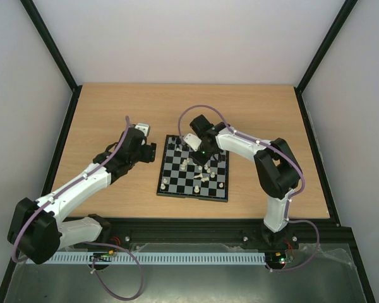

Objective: Set up the chess pieces on the board

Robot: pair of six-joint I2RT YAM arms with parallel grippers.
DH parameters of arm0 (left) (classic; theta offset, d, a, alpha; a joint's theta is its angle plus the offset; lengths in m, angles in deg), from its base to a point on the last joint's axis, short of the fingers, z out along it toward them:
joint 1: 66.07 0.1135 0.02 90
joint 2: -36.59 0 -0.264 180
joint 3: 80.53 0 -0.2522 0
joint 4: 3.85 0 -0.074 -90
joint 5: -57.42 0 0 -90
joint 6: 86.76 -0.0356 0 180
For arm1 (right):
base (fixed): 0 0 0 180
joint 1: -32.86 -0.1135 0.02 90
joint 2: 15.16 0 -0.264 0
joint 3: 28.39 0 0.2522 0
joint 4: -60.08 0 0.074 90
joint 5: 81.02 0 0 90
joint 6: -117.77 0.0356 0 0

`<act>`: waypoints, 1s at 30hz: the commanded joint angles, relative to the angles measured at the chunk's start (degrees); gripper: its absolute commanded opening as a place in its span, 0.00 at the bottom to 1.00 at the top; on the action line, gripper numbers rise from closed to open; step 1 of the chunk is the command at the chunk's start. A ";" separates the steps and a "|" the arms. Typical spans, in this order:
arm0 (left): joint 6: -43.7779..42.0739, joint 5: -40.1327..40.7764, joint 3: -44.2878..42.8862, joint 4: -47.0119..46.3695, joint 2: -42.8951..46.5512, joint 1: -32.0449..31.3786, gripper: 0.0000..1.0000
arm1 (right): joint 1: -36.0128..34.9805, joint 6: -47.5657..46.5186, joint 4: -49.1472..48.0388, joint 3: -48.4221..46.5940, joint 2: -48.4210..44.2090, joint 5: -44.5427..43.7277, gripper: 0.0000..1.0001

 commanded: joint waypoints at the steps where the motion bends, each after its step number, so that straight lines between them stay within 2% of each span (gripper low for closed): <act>1: -0.46 -0.25 -1.45 0.75 -0.59 0.21 0.79 | -0.16 0.61 1.87 -1.42 -0.31 0.56 0.10; 7: 0.04 -0.60 -1.16 0.65 -0.97 0.19 0.79 | -0.16 1.10 4.48 -1.27 -6.86 1.32 0.07; 19: 4.91 -2.48 -0.81 3.94 2.02 0.27 0.79 | -0.17 0.19 14.68 -8.71 -16.20 1.77 0.07; 25: 5.65 -2.18 0.35 4.91 5.04 0.87 0.80 | -0.44 -1.36 15.49 -7.84 -17.97 3.99 0.07; 30: 5.14 -0.87 2.30 3.26 5.95 1.95 0.80 | -4.04 -2.76 14.87 -3.38 -19.79 2.54 0.07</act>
